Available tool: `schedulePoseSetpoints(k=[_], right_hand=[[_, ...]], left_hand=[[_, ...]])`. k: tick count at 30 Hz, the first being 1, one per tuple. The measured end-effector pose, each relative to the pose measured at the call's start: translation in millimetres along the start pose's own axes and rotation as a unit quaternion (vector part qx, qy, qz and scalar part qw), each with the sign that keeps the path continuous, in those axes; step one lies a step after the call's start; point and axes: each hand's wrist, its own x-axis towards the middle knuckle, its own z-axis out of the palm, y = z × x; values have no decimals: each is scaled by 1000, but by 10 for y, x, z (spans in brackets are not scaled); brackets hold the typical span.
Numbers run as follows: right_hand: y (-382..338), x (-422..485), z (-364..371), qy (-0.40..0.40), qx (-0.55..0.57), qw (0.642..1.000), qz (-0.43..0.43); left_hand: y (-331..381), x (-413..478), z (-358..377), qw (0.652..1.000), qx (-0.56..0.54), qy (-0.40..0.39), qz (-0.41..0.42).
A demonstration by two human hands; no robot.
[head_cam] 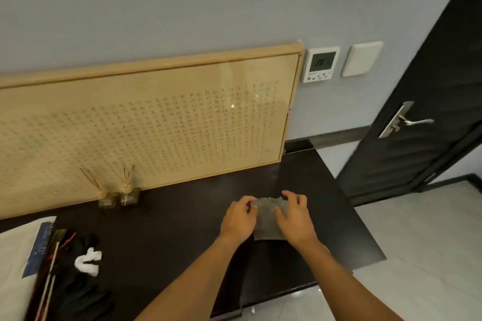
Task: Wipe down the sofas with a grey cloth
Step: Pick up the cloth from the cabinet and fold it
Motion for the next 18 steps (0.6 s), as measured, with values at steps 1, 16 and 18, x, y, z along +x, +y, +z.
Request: schedulePoseSetpoints(k=[1,16,18], right_hand=[[32,66,38,-11,-2,1000,15],[252,427,296,-40,2,993,115],[189,356,118,7,71,993,96]], left_hand=[[-26,83,33,1000,12,-7,-8],[6,542,132,991,34,-90,94],[184,567,22,987,-21,-108,118]])
